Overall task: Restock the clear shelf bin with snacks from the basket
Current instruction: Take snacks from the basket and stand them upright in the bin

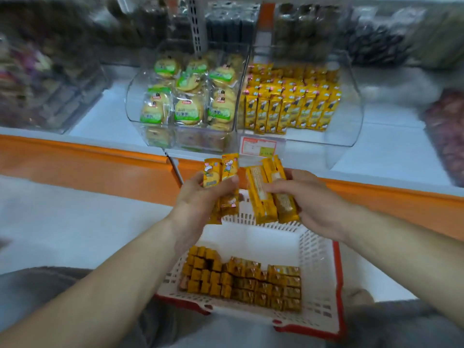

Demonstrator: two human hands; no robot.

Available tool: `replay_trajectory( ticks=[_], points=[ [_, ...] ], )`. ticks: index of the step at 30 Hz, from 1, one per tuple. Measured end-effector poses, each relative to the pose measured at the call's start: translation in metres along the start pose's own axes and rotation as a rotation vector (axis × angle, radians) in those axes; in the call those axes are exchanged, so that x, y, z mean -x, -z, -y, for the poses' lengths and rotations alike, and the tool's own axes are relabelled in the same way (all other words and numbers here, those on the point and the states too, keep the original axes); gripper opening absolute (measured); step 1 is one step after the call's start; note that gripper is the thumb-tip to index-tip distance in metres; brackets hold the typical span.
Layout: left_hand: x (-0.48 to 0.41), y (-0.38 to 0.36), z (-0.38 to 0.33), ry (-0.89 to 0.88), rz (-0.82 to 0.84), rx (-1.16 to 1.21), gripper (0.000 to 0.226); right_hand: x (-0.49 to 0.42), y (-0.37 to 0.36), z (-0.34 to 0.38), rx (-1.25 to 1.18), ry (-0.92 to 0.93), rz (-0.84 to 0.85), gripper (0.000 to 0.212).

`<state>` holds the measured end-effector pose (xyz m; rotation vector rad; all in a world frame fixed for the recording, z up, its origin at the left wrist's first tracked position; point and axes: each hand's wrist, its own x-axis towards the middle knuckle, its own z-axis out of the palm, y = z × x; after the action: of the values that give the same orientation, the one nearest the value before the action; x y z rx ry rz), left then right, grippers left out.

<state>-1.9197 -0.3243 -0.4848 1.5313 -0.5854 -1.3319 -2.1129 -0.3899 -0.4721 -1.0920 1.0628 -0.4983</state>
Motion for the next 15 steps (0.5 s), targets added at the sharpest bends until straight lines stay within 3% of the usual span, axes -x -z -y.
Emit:
replay_trajectory(
  ticks=[4, 9, 15],
  points=[
    [0.015, -0.027, -0.019, -0.065, 0.139, 0.060, 0.041, 0.035, 0.006, 0.016, -0.097, 0.108, -0.057, 0.034],
    [0.019, -0.050, -0.028, -0.114, 0.151, 0.000, 0.069, 0.035, 0.006, 0.015, -0.225, 0.214, -0.139, 0.054],
    [0.010, -0.059, -0.048, -0.194, 0.163, -0.044, 0.066, 0.021, 0.026, 0.027, -0.235, 0.234, -0.076, 0.049]
  ],
)
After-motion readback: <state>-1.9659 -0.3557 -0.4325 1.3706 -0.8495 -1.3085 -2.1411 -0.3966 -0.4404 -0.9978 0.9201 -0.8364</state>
